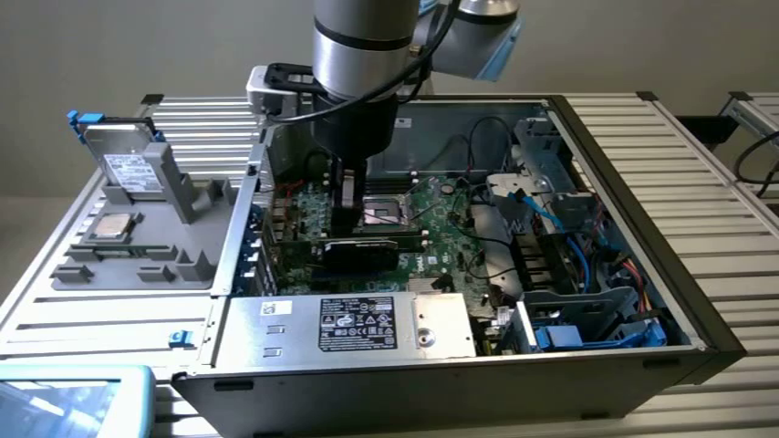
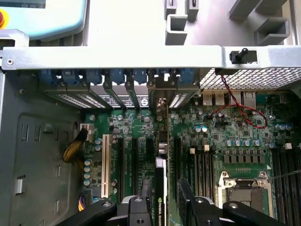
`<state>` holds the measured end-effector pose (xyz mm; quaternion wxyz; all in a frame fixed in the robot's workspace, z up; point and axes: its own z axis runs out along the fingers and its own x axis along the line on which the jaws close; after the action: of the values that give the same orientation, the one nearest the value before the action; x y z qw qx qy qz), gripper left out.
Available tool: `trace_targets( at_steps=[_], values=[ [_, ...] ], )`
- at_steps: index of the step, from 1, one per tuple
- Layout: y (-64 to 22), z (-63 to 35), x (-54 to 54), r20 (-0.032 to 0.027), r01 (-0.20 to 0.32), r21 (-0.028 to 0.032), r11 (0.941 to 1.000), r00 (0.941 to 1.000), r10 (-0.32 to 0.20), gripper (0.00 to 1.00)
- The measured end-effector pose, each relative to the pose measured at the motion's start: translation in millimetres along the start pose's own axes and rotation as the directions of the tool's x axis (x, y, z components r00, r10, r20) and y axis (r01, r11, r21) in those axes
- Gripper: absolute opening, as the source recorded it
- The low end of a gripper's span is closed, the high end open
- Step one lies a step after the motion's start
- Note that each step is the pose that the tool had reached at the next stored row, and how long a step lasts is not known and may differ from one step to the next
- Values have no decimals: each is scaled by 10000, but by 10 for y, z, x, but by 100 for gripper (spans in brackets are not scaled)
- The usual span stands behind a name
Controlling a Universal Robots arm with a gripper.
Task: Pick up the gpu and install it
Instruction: 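Press down on the gpu until it lock into place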
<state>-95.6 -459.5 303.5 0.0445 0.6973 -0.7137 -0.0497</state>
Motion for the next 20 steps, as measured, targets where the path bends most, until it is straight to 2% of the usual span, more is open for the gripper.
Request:
trace_targets(
  at_steps=[6,8,9,12,14,20],
  values=[
    [2,-14,0,11,1,0,10000,10000,-1,36],
    [3,-19,0,14,1,-1,10000,10000,-1,28],
    [3,-21,0,16,2,-1,10000,10000,-2,28],
    [3,-22,0,20,2,0,10000,10000,-2,12],
    [25,-10,-5,-2,1,68,10000,10000,-1,12],
    [97,39,-28,-58,-6,388,9992,10000,8,12]
  ],
)
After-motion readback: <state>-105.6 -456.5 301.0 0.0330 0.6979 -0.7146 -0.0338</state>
